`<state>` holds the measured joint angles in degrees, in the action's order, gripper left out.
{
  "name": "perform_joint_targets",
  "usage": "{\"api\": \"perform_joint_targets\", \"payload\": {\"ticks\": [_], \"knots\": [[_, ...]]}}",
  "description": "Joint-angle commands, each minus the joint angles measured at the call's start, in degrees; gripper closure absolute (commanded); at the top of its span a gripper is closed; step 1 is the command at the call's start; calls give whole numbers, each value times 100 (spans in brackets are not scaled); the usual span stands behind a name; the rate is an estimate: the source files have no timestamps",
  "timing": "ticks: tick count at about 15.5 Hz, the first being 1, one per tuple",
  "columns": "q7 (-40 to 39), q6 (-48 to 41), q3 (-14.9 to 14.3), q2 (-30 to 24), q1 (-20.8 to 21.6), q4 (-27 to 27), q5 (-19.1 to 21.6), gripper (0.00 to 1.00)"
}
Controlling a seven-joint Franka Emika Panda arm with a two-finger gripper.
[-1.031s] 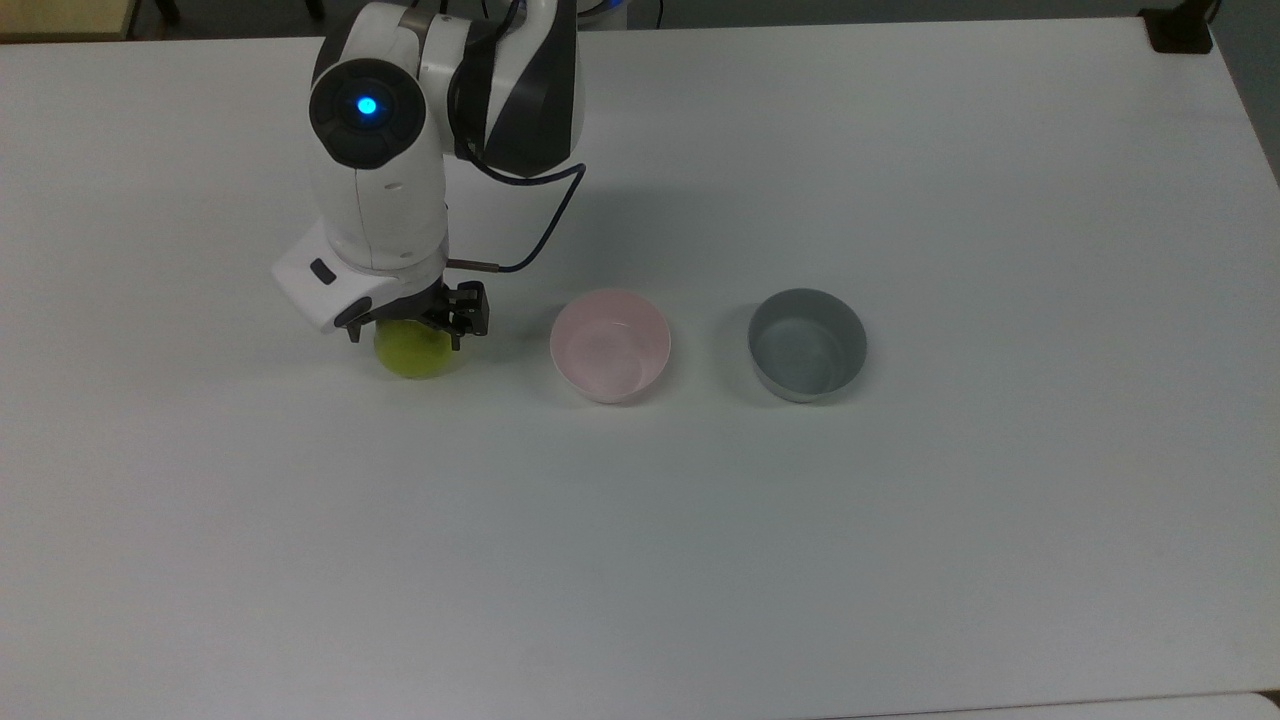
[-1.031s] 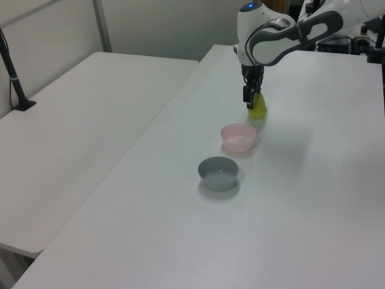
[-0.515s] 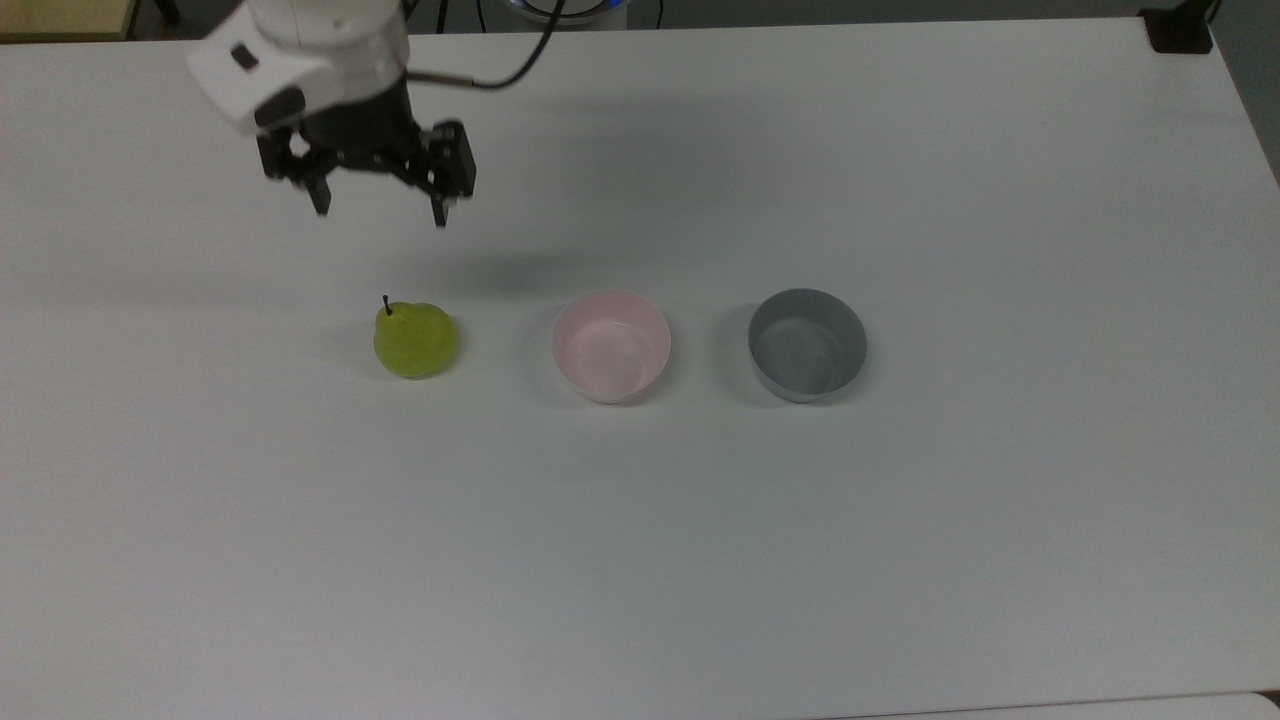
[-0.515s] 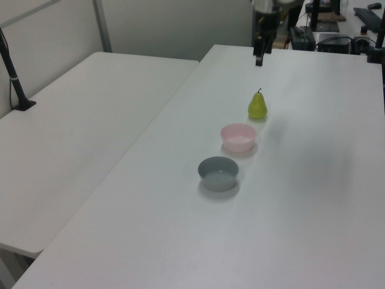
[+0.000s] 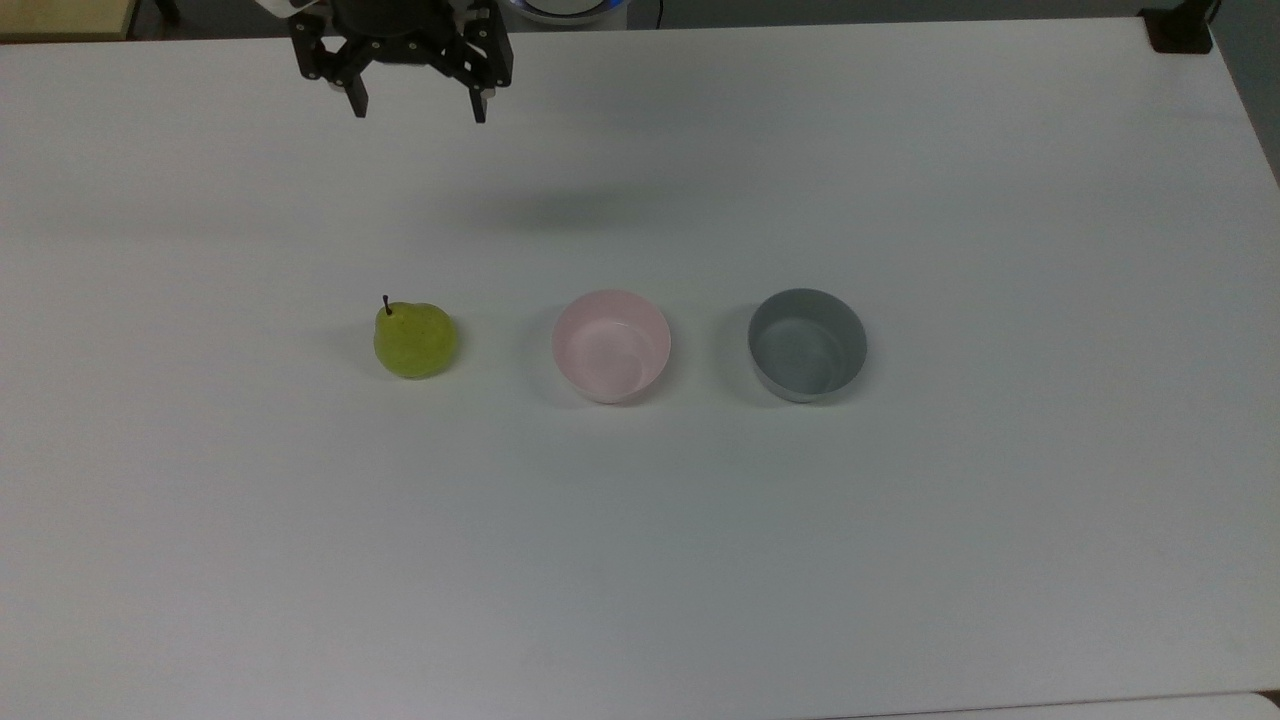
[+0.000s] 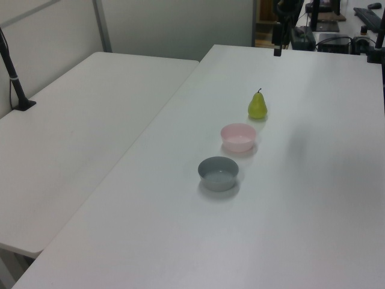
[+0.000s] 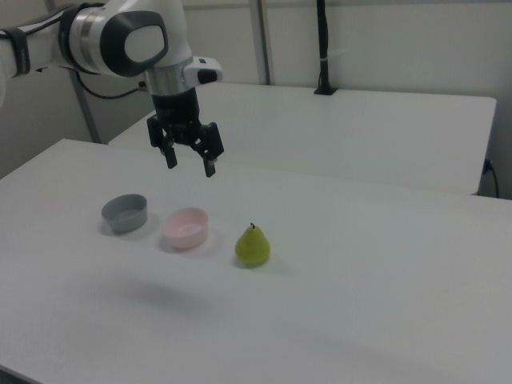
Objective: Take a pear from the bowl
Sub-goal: 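Open the gripper, release the pear, and raise the gripper away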
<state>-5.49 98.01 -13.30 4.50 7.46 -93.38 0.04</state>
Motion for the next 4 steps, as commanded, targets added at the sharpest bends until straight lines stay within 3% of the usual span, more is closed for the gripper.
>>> {"api": "perform_joint_targets", "payload": {"ticks": [1, 4], "knots": [[101, -168, -14, -239, 63, -242, 49, 0], [363, -168, -23, -239, 63, -233, 49, 0]]}}
